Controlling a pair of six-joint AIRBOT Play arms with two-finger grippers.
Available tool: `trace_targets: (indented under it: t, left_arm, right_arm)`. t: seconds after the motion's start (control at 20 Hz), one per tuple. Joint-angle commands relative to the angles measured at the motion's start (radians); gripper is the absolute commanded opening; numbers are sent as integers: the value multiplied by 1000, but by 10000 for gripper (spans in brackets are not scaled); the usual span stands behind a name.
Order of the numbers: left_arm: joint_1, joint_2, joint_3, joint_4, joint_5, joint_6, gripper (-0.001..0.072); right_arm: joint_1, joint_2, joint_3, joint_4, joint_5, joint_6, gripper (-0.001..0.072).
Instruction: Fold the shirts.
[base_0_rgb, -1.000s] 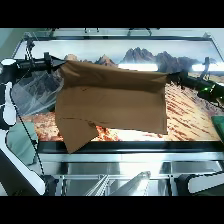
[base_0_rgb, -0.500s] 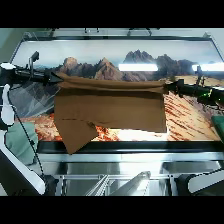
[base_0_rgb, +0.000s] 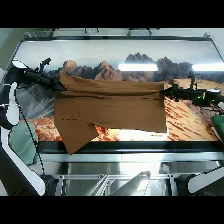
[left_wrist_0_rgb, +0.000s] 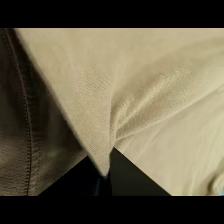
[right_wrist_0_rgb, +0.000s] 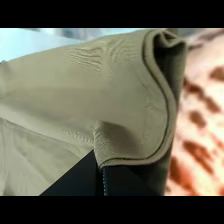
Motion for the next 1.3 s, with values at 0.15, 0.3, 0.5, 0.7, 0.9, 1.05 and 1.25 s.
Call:
trace_targets:
  t: [0.15,0.3,0.5,0.7,0.9,1.05,1.25]
  left_arm:
    - [-10,3,0,23,-50,-24,245]
    - [26,43,0,20,-89,-115,316]
    - [98,163,-2,23,-156,-228,303]
    - [134,382,-284,77,-185,-237,291]
    - [136,641,-800,251,-72,-228,293]
    - [136,758,-1087,280,15,-226,292]
    - [122,836,-1297,259,186,-226,293]
  right_arm:
    - [-5,5,1,-137,11,76,38]
    - [-58,70,16,-248,109,158,404]
    - [-182,236,5,-438,267,298,395]
    - [-229,400,-240,-513,230,275,384]
    - [-216,429,-462,-504,143,261,384]
    - [-190,429,-514,-489,109,258,384]
    - [-150,429,-515,-421,99,224,384]
